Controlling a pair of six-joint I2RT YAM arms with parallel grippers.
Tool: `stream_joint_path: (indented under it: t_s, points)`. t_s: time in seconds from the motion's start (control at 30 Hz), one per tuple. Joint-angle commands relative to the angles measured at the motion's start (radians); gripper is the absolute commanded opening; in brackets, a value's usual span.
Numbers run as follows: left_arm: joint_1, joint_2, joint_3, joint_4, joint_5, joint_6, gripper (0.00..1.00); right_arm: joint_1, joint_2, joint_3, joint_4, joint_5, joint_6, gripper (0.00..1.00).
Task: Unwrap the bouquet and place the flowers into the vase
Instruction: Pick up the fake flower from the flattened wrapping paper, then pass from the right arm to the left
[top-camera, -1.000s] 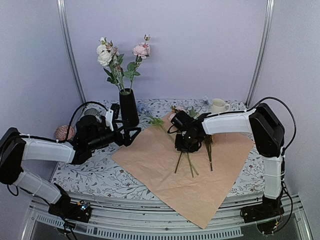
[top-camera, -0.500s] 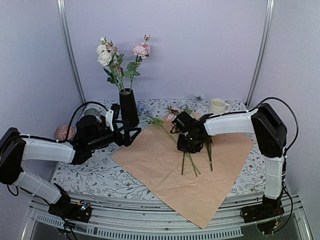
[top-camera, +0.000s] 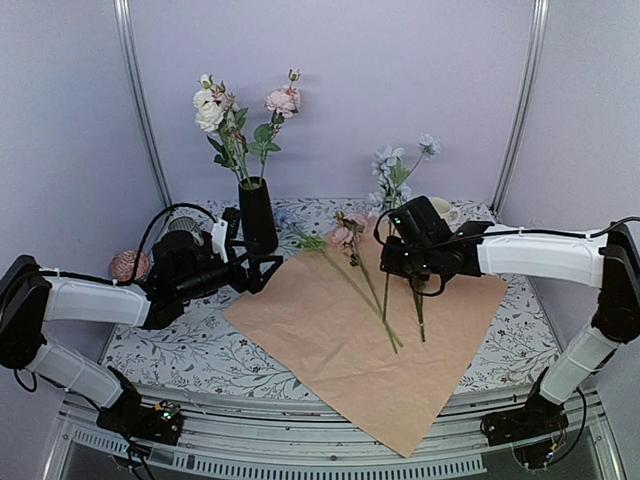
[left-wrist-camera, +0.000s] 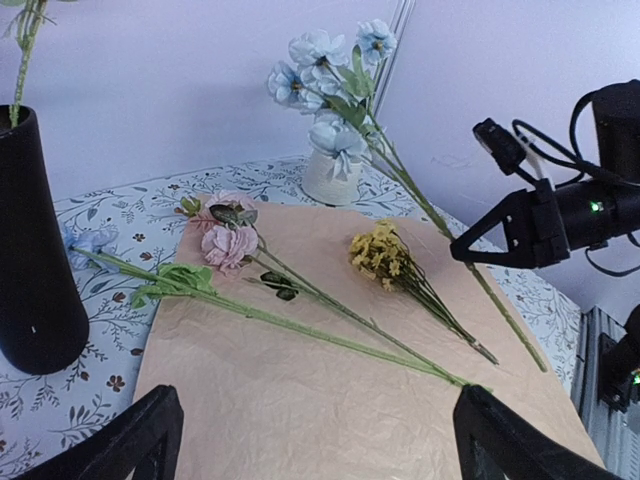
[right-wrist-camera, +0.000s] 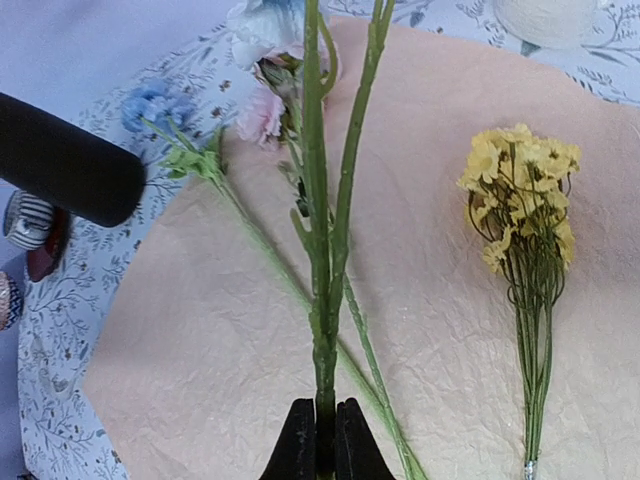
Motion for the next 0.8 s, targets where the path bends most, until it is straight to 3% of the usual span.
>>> stream_joint_path:
  t_s: [0.0,0.17,0.3,0.47,0.6,0.77]
  points:
    - [-0.017,-0.029,0.004,-0.003,-0.017,0.014,0.97,-0.003,-0.151,-0.137,0.255,-0.034,-0.158,0.02]
    - [-0.016,-0.070,-0.004,-0.007,-0.042,0.029,0.98,0.000,-0.383,-0.387,0.621,-0.217,-0.342,0.02]
    - [-0.006,-0.131,-0.021,-0.006,-0.068,0.037,0.98,0.000,-0.497,-0.448,0.712,-0.204,-0.448,0.03]
    - [0.001,-0.188,0.013,-0.064,-0.019,0.002,0.98,0.000,-0.510,-0.427,0.718,-0.183,-0.582,0.03]
    - [0.001,-0.235,0.025,-0.055,0.023,-0.080,0.98,0.000,-0.479,-0.460,0.819,-0.312,-0.689,0.02]
    - [0.000,-0.258,-0.006,0.067,0.074,-0.213,0.98,0.001,-0.387,-0.502,0.983,-0.513,-0.731,0.02]
